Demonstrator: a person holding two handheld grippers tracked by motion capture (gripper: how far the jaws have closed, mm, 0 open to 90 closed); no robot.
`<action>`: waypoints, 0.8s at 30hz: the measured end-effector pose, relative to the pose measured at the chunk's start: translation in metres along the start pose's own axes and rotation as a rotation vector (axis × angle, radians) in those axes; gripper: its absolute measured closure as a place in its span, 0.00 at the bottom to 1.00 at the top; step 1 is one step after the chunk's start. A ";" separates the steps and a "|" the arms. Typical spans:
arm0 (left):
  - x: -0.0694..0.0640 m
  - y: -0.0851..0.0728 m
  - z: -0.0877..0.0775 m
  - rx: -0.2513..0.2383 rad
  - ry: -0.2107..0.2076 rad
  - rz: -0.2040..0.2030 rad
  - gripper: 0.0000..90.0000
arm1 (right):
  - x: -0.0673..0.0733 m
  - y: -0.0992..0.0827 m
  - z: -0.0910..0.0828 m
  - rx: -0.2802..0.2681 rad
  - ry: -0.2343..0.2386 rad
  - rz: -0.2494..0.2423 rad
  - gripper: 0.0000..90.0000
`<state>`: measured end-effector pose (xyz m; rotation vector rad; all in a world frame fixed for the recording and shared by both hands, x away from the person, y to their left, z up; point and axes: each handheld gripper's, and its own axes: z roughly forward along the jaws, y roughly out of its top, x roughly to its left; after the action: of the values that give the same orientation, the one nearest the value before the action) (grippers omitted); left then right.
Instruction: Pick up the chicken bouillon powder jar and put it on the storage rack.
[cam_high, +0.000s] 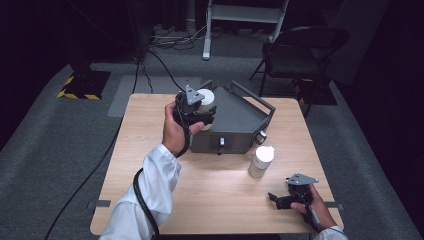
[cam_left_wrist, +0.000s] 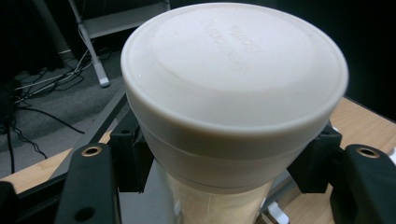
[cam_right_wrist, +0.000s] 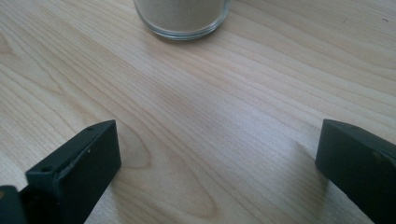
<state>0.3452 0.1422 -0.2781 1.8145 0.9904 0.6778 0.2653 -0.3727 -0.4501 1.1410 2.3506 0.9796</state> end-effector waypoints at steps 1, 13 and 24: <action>0.001 0.001 0.004 -0.001 0.003 -0.007 0.38 | 0.000 0.000 0.000 0.000 0.000 0.000 0.00; 0.009 0.005 0.035 0.047 0.046 -0.023 0.38 | 0.000 0.000 0.000 0.000 0.001 0.000 0.00; 0.011 0.006 0.056 0.071 0.060 -0.035 0.38 | -0.001 0.000 0.000 -0.001 0.003 -0.003 0.00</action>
<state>0.3970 0.1242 -0.2959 1.8429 1.0959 0.6860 0.2658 -0.3733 -0.4501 1.1359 2.3535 0.9813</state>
